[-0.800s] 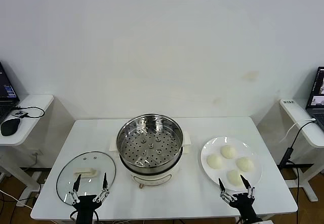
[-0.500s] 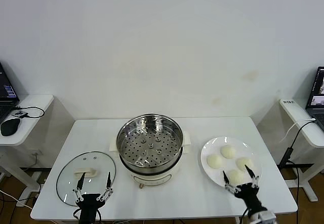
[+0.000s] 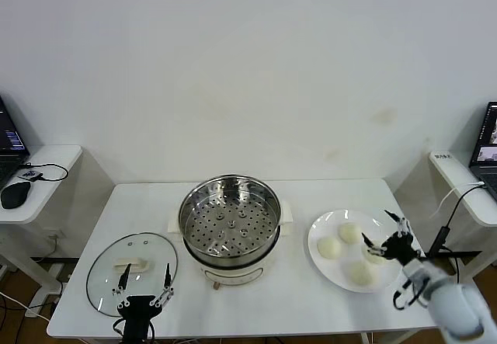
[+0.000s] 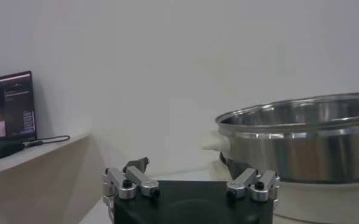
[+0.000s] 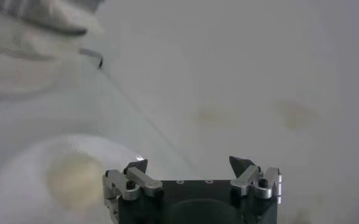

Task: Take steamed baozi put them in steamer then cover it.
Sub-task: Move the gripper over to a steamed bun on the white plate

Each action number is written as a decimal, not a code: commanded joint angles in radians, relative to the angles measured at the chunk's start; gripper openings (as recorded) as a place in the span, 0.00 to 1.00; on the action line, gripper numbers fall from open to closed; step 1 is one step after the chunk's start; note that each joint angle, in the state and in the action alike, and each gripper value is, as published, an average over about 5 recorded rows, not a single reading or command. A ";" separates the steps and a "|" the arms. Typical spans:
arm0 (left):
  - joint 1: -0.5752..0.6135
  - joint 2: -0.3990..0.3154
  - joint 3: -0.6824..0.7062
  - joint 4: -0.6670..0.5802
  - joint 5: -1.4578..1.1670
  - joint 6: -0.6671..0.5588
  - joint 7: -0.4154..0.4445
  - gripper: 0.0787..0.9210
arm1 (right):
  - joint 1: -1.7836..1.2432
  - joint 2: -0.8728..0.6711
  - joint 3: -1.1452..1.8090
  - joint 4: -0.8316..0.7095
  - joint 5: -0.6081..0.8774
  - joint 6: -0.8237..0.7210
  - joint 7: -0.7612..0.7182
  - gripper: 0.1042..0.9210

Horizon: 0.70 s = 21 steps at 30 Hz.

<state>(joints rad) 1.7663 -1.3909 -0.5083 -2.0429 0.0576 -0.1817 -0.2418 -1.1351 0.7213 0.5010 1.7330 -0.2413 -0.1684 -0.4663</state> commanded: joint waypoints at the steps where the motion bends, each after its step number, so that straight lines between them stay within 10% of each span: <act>1: 0.000 0.001 0.004 0.001 0.012 0.017 -0.008 0.88 | 0.224 -0.254 -0.166 -0.072 -0.027 -0.100 -0.142 0.88; 21: -0.028 0.020 -0.008 0.013 0.009 0.035 -0.006 0.88 | 1.271 -0.277 -1.337 -0.313 0.274 -0.176 -0.675 0.88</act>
<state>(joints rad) 1.7436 -1.3700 -0.5171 -2.0287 0.0634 -0.1528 -0.2471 -0.1602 0.4895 -0.5220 1.4601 -0.0381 -0.3118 -0.9907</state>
